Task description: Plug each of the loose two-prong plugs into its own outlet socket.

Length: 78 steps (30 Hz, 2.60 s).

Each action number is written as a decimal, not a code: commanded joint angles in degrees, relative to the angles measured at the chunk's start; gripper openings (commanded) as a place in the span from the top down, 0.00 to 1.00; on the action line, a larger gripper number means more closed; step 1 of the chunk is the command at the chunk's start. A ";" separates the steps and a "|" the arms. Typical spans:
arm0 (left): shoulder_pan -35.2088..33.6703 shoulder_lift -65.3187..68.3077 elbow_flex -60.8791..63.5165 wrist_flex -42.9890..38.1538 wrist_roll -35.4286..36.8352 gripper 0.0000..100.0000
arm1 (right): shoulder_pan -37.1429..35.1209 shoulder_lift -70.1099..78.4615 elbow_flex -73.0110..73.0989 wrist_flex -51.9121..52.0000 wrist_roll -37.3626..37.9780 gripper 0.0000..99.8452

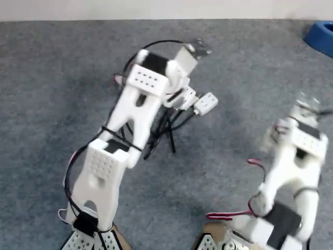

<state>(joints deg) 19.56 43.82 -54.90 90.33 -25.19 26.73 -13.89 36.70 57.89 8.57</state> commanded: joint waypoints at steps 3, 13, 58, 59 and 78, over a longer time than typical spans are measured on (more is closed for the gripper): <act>6.46 3.30 -0.31 -14.59 -2.73 0.77 | 1.19 -13.14 14.20 -6.46 1.93 0.70; 11.12 10.95 -0.31 -25.67 -2.73 0.77 | -3.74 -23.60 27.91 -10.59 1.49 0.70; 15.78 16.04 -0.04 10.99 -2.29 0.99 | -5.23 -23.69 27.74 -0.84 5.45 0.70; 16.13 16.04 0.04 11.16 -1.23 0.99 | -5.76 -23.69 27.74 -0.13 6.24 0.70; 33.80 -25.89 44.26 10.90 1.14 0.99 | -2.68 -23.60 28.35 1.89 10.55 0.70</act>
<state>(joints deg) 50.95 32.84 -19.74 99.82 -24.04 24.09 -36.31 65.54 59.56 18.42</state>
